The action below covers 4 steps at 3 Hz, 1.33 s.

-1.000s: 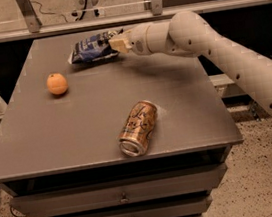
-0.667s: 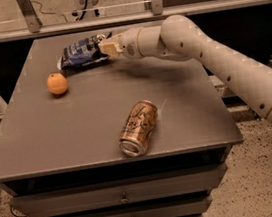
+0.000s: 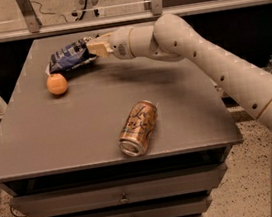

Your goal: Move blue chip bag near orange

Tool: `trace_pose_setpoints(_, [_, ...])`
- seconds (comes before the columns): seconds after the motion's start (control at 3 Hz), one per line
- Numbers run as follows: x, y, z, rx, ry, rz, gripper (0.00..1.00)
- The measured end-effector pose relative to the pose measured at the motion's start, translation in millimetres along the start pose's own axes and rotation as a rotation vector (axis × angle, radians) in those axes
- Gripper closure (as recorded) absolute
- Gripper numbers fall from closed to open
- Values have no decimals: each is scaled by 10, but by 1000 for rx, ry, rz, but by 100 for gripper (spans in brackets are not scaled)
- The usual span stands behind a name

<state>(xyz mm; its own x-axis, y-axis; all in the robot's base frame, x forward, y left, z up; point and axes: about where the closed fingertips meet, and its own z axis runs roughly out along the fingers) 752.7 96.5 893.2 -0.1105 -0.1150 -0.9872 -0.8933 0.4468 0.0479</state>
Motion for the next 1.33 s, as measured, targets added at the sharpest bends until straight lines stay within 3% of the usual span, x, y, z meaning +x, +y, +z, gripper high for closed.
trace_pose_setpoints(1.0, [1,399,88,-93,7,13,100])
trace_pose_setpoints(1.33, [54,470,118,-111,25,25,82])
